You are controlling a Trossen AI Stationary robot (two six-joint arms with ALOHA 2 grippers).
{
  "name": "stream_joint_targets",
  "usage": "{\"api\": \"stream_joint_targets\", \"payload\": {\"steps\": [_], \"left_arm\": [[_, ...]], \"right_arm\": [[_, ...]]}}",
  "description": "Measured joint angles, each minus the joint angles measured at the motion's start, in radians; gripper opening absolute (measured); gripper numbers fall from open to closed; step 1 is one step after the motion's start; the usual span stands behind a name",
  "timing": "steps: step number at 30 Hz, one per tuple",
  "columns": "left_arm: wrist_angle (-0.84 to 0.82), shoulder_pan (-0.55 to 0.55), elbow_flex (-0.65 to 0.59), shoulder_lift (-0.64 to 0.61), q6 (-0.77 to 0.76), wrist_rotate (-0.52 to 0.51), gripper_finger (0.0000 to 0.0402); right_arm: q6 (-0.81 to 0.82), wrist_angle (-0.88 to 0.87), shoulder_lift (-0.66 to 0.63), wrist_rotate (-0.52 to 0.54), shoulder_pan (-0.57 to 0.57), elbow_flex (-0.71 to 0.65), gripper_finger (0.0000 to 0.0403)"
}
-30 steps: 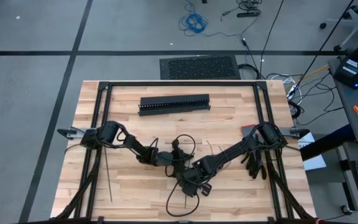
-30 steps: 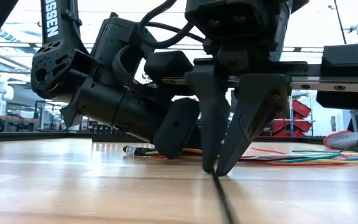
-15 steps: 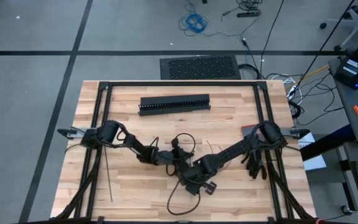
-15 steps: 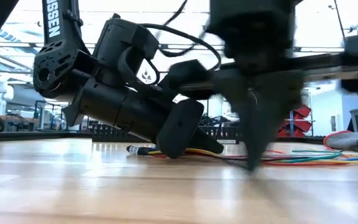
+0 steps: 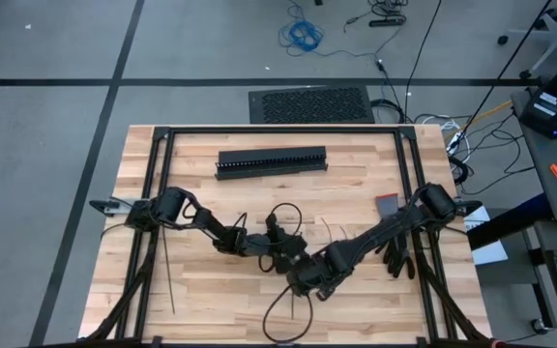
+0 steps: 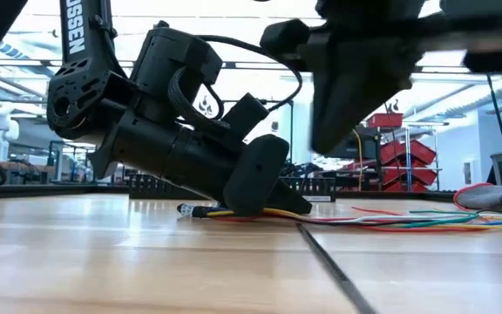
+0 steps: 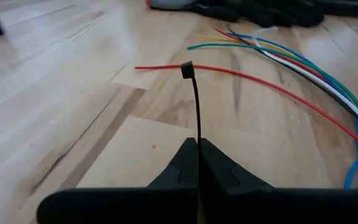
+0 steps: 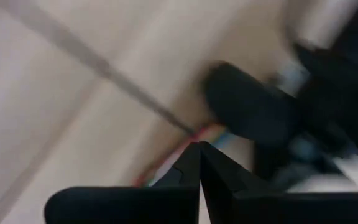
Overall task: Ziptie cables
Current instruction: Wrap the cable wires with the black zip tie
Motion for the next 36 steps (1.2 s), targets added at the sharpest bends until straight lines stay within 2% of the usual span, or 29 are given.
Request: {"api": "stream_joint_targets", "payload": {"steps": [5,7,9,13,17,22,25,27,32,36], "left_arm": [[-0.003,-0.013,-0.001,0.001,-0.046,-0.095,0.0],[-0.004,-0.018,-0.001,0.001,-0.08,-0.132,0.0],[-0.006,-0.023,-0.001,0.001,-0.114,-0.162,0.0],[0.001,-0.038,-0.001,0.001,-0.157,-0.182,0.0],[0.0,-0.063,-0.001,0.001,-0.138,-0.162,0.0],[-0.002,-0.095,-0.001,0.001,0.016,-0.11,0.0],[-0.002,-0.107,-0.001,0.001,0.049,-0.1,0.0],[-0.011,-0.11,-0.001,0.001,0.018,-0.1,0.0],[-0.037,-0.102,0.004,-0.004,-0.174,-0.139,0.0],[-0.056,-0.108,0.033,-0.003,-0.228,-0.207,0.0]], "right_arm": [[0.244,-0.009,0.003,0.381,0.102,-0.035,0.0],[0.327,-0.015,0.004,0.495,0.154,-0.053,0.0],[0.451,-0.018,0.004,0.577,0.2,-0.072,0.0],[0.725,-0.012,0.004,0.651,0.276,-0.118,0.0001],[0.884,0.113,0.004,0.665,0.342,-0.208,0.0012],[0.892,0.369,0.004,0.662,0.39,-0.325,0.0043],[0.901,0.477,0.004,0.639,0.398,-0.369,0.0067],[0.911,0.533,0.008,0.605,0.398,-0.383,0.0083],[0.923,0.609,0.026,0.504,0.398,-0.386,0.0112],[0.923,0.634,0.026,0.503,0.398,-0.386,0.0118]]}}
